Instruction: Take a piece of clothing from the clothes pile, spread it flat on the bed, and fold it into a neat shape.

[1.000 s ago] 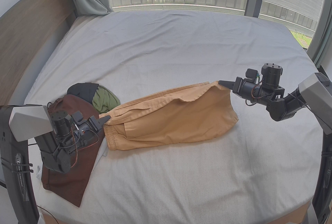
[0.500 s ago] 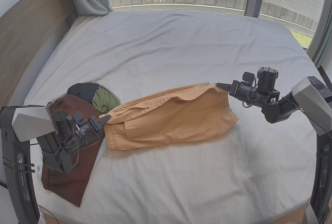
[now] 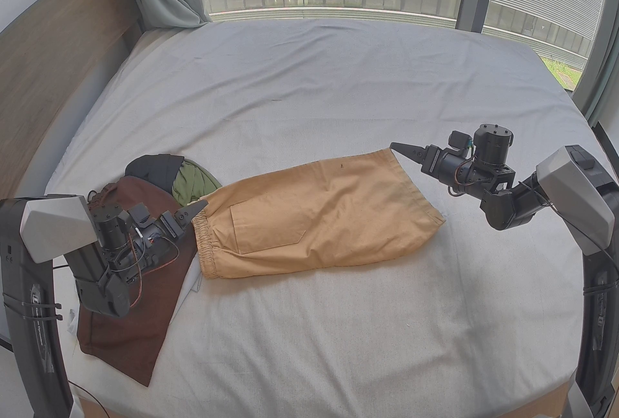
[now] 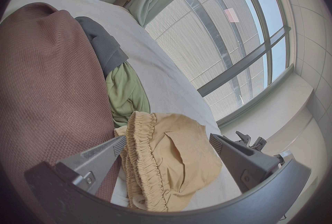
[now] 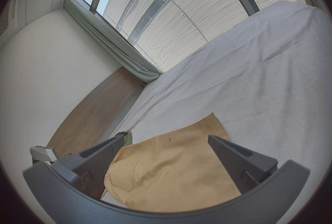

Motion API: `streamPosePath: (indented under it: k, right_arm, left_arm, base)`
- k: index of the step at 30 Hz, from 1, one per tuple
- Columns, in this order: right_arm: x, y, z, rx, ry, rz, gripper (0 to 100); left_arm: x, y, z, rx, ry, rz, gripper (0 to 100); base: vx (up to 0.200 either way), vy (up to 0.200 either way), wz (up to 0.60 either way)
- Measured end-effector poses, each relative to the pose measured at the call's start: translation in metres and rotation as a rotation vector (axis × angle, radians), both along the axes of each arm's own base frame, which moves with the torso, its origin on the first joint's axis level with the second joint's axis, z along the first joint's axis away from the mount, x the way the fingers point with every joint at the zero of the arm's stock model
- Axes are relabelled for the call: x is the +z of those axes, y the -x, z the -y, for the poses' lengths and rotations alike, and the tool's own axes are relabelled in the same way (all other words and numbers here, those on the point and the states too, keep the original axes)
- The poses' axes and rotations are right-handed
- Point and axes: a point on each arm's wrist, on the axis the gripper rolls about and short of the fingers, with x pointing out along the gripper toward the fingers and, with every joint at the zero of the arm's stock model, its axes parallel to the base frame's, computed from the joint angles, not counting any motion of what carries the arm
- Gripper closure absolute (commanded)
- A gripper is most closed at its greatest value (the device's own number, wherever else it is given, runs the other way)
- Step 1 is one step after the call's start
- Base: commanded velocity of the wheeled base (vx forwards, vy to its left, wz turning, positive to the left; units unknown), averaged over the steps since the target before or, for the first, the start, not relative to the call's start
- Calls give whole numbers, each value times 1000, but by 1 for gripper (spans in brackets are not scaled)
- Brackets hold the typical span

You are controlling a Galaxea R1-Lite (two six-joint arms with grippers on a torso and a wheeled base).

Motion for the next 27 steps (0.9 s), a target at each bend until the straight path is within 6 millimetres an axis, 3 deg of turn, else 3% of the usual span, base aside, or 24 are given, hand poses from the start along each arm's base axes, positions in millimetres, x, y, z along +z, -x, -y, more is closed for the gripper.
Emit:
streamPosePath:
  k: [15, 22, 27]
  right_arm:
    - [5, 14, -10, 21, -9, -32, 0]
    - [11, 30, -12, 16, -9, -57, 0]
    - [6, 49, -12, 0, -2, -86, 0]
  left_arm:
    - [6, 3, 0, -1, 3, 7, 0]
    - [36, 13, 4, -13, 14, 63, 0]
    - [77, 33, 20, -65, 19, 150, 0]
  base:
    - [0, 0, 0]
    - [0, 0, 0]
    - [0, 0, 0]
